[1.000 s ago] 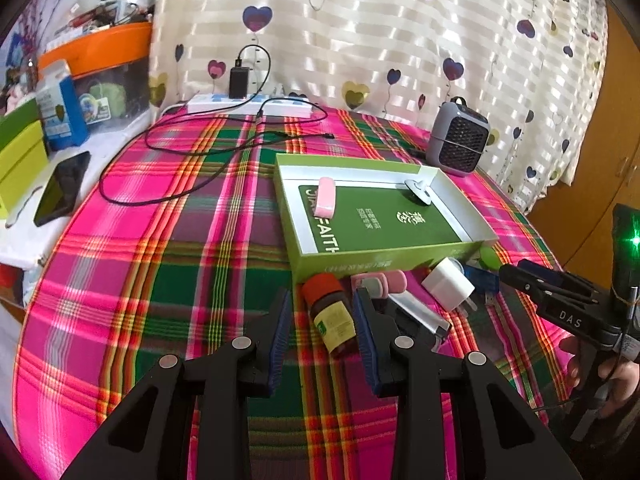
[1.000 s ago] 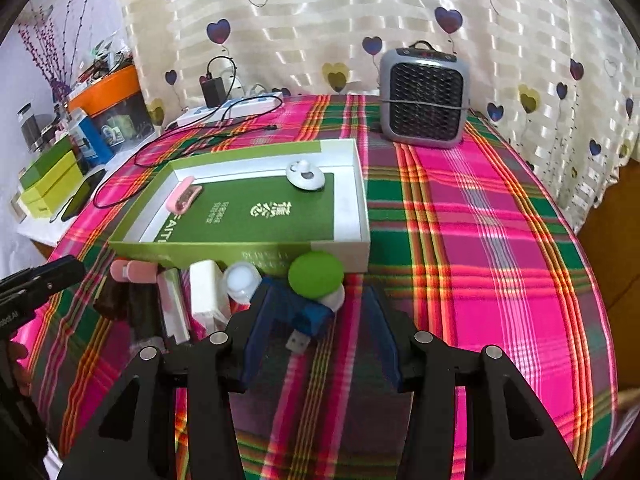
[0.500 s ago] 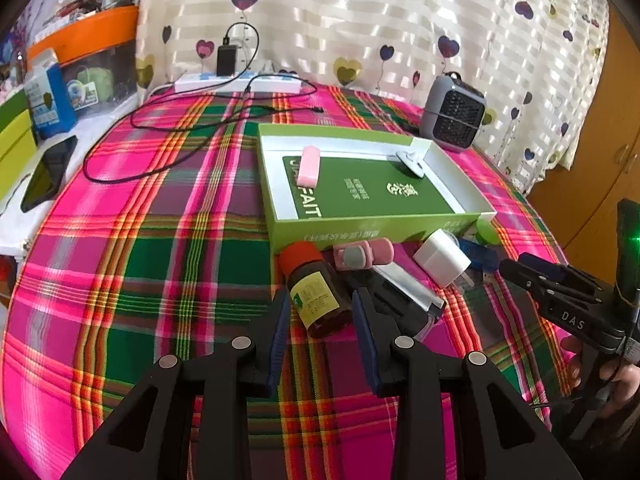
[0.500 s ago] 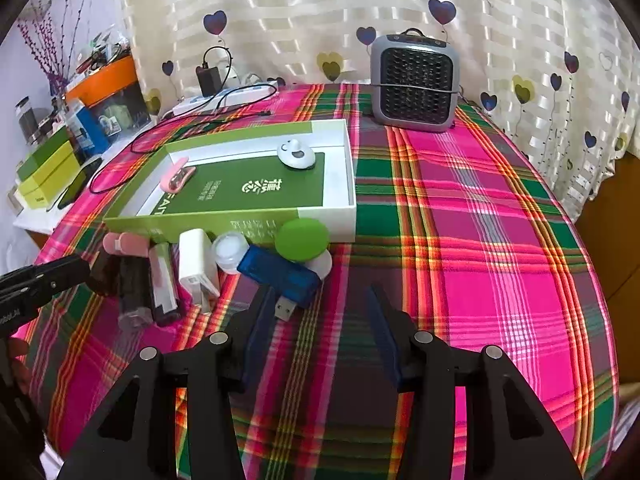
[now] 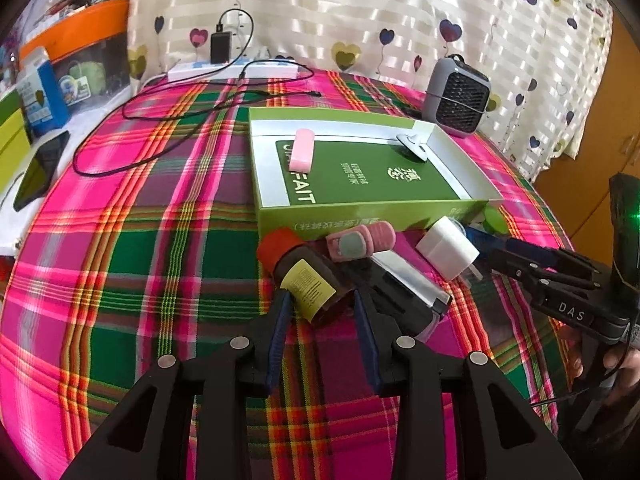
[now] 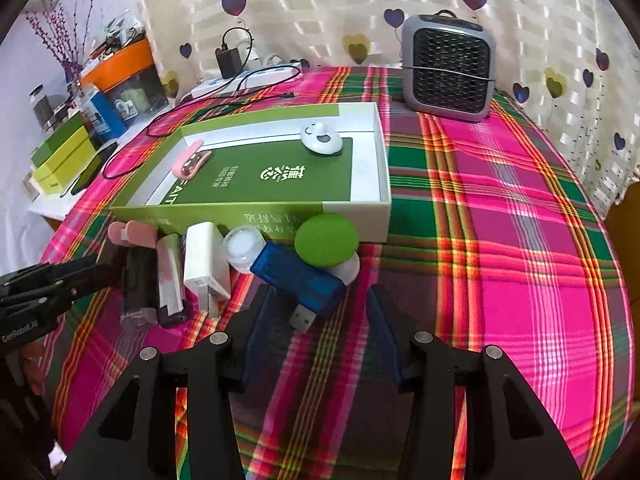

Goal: Organize rigid objects
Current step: 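Reach the left tool toward the brown bottle while the right tool grasps the blue USB device, then close the left tool around the brown orange-capped bottle, then lift the brown bottle with the left tool while the right tool holds the blue USB device, then carry the brown bottle and blue USB device over the green box with both tools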

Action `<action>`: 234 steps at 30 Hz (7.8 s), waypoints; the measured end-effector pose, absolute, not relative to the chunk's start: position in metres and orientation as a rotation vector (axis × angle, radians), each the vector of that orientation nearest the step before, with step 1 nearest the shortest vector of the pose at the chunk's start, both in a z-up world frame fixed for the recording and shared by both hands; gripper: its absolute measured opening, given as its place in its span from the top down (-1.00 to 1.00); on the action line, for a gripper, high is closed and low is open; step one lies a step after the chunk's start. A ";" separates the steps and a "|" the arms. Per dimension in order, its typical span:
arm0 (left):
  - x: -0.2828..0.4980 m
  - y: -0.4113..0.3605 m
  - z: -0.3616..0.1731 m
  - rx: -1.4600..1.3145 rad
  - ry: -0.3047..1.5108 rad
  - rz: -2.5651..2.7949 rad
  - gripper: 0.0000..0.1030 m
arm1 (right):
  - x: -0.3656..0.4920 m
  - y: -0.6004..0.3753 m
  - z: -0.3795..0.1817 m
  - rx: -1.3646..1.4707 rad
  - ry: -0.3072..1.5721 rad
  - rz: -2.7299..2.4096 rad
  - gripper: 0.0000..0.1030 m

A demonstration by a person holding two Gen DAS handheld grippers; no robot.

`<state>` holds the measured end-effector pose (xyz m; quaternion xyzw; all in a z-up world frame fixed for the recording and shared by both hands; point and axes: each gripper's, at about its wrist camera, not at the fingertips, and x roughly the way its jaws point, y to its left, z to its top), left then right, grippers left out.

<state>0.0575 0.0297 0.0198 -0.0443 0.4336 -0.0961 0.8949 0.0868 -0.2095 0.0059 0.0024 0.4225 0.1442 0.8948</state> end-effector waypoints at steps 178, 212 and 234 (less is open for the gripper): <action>0.084 0.074 0.016 -0.126 0.927 -0.033 0.41 | 0.065 -0.181 0.003 -0.071 0.891 0.347 0.32; 0.065 0.049 0.061 -0.065 0.828 -0.108 0.41 | 0.058 -0.181 0.030 -0.044 0.839 0.359 0.32; 0.085 0.031 0.064 -0.051 0.828 -0.184 0.41 | 0.085 -0.174 0.056 -0.042 0.785 0.400 0.32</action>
